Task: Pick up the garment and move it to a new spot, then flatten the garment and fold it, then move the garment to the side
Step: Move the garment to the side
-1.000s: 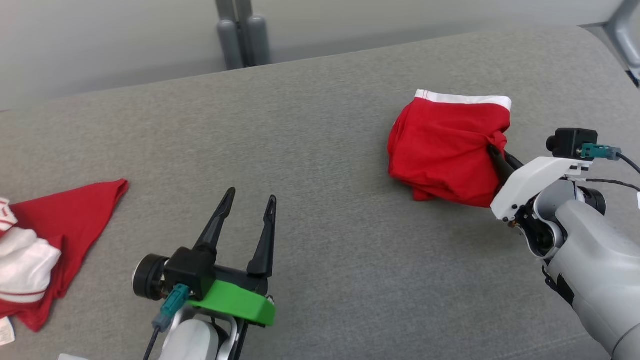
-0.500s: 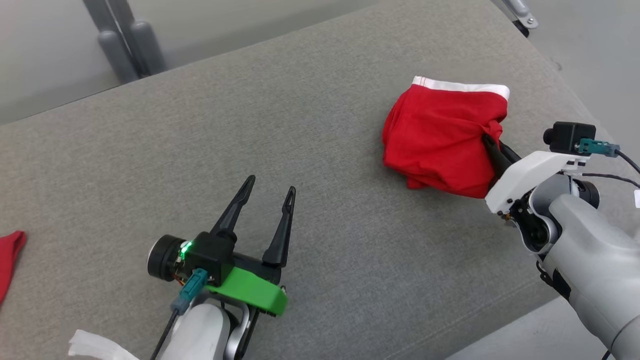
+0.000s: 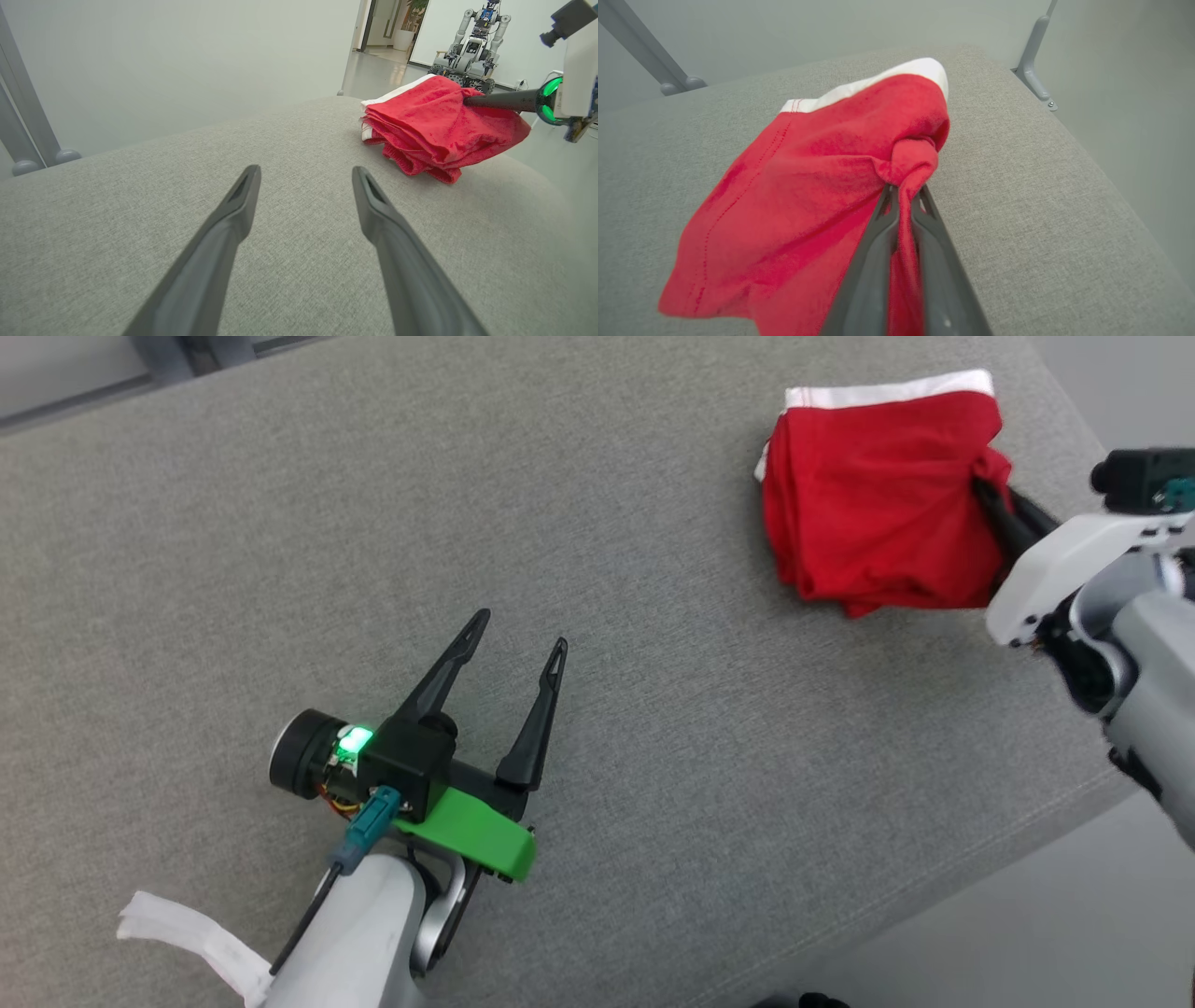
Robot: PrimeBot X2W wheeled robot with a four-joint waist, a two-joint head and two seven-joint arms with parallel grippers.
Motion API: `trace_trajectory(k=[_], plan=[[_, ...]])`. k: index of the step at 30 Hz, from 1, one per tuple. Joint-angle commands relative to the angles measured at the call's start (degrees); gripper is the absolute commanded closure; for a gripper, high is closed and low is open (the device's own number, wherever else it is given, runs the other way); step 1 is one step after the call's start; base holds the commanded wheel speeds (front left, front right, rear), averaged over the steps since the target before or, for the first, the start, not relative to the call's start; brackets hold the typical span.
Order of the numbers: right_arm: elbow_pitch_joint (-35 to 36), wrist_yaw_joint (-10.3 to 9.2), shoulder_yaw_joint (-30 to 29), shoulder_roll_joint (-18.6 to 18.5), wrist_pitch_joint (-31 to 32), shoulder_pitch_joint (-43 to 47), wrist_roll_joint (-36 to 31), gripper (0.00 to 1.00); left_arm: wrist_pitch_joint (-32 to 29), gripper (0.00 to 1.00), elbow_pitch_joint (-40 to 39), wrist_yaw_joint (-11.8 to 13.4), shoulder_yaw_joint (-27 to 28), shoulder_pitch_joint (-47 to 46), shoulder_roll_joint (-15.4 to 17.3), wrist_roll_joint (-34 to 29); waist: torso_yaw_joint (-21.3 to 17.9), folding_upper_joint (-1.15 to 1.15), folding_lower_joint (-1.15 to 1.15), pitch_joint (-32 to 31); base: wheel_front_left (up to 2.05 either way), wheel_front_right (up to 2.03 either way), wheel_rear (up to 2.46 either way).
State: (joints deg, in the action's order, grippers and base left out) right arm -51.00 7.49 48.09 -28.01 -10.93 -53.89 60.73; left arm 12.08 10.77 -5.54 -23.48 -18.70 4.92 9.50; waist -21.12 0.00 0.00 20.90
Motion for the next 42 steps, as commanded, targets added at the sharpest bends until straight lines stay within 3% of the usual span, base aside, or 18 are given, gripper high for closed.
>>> trace_trajectory(k=[1,10,15,16,17,18,23,31,35,42], plan=[[-0.2,0.0,0.84,-1.67,-0.07,-2.15,-0.73,1.0,-0.32,0.0,-0.44,-0.13,0.07,-1.43,0.82,-0.7,2.83,0.0,0.0,4.99,0.0,0.0,0.0],[-7.14,0.0,8.63,-10.53,1.97,-12.34,-7.7,1.0,-1.25,0.0,-2.07,0.29,-0.64,-4.09,1.12,-1.28,7.24,0.0,0.0,11.2,0.0,0.0,0.0],[-13.2,0.0,10.51,-12.35,3.48,-15.98,-9.57,1.0,-0.58,0.0,-2.12,0.77,-0.66,-4.8,0.95,-0.88,9.6,0.0,0.0,12.45,0.0,0.0,0.0],[-14.54,0.0,10.78,-12.46,3.45,-16.65,-10.02,0.95,-0.26,0.0,-1.93,0.88,-0.58,-4.76,0.95,-0.65,9.92,0.0,0.0,12.4,0.0,0.0,0.0],[-15.79,0.0,10.83,-12.41,3.18,-17.06,-10.29,0.69,-0.22,0.0,-1.77,0.91,-0.57,-4.73,0.91,-0.48,10.2,0.0,0.0,12.24,0.0,0.0,0.0],[-17.49,0.0,10.69,-12.09,2.95,-17.38,-10.47,0.0,0.14,0.0,-1.59,0.99,-0.55,-4.58,0.81,-0.29,10.46,0.0,0.0,11.95,0.0,0.0,0.0],[-22.08,-0.02,9.39,-11.59,0.71,-18.29,-11.51,0.0,1.24,0.0,-0.63,1.41,-0.72,-4.0,0.35,0.4,11.3,0.0,0.0,9.31,0.0,0.0,0.0],[-22.87,-0.02,4.42,-9.87,-4.2,-16.7,-13.33,0.0,2.74,0.0,0.81,2.51,1.0,-0.75,0.04,2.86,11.64,0.0,0.0,0.7,0.0,0.0,0.0],[-15.9,-0.02,-1.65,-9.92,-4.26,-15.12,-15.46,0.0,3.08,0.0,0.49,3.46,3.33,2.1,0.73,3.83,11.9,0.0,0.0,-4.57,0.0,0.0,0.0],[0.62,-0.02,-16.28,-7.46,-4.25,-0.57,-22.64,0.0,3.15,0.0,-1.92,5.6,9.41,7.79,3.04,5.69,13.08,0.0,0.0,-13.16,0.0,0.0,0.0]])
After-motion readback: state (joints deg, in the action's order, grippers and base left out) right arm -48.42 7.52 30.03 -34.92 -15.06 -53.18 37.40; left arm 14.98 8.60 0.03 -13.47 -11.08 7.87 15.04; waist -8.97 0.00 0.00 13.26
